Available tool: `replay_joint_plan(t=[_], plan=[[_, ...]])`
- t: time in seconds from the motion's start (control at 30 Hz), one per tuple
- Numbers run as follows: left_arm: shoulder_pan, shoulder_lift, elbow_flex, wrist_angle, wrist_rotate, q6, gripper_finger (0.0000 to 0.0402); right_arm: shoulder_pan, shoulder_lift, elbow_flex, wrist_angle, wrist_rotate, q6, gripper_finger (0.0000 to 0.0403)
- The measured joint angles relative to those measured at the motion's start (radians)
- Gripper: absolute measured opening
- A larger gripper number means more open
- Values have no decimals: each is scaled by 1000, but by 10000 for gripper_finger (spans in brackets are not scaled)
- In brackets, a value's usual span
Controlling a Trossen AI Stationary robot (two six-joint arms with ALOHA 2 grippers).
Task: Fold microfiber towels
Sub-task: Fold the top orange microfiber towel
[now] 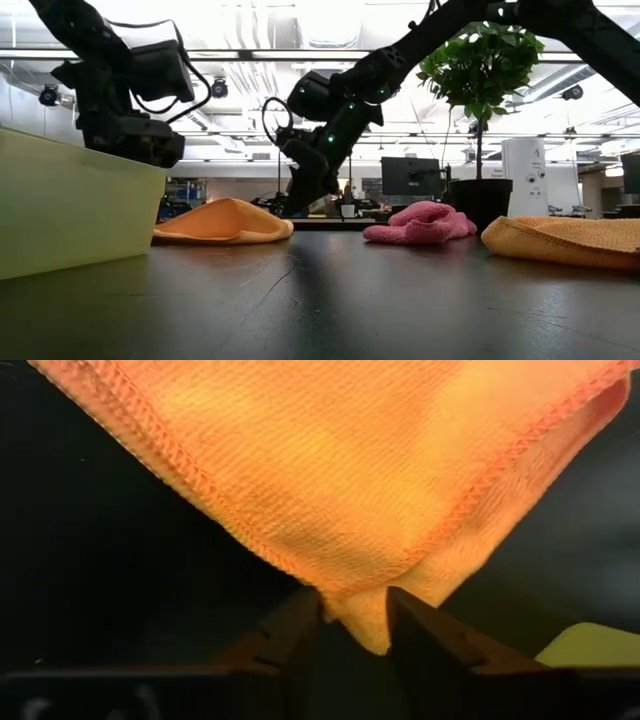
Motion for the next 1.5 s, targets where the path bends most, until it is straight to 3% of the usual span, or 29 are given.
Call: replay_joint_plan(t=[0.2,0.27,0.6,0.9,1.23,1.4,1.5], plan=[[0,8,10,-2,-4,18,19,2,0,0,3,0,-1,8],[0,-7,14,-3,-4,21,6,2,0,0,3,0,-3,8],[-6,-142,58,-3,-6,52,1,2,0,0,3,0,-3,9],[-57,-221,62,-74,12,-32,0,2,0,0,6,0,-3,9],[-66,-126,44,-120,19,-62,0,17,0,0,11,-3,-9,9],[-63,-59,44,-117,20,-62,9,40,0,0,12,-139,-70,9],[-63,-25,43,-117,20,-62,33,64,0,0,17,-166,-81,9]])
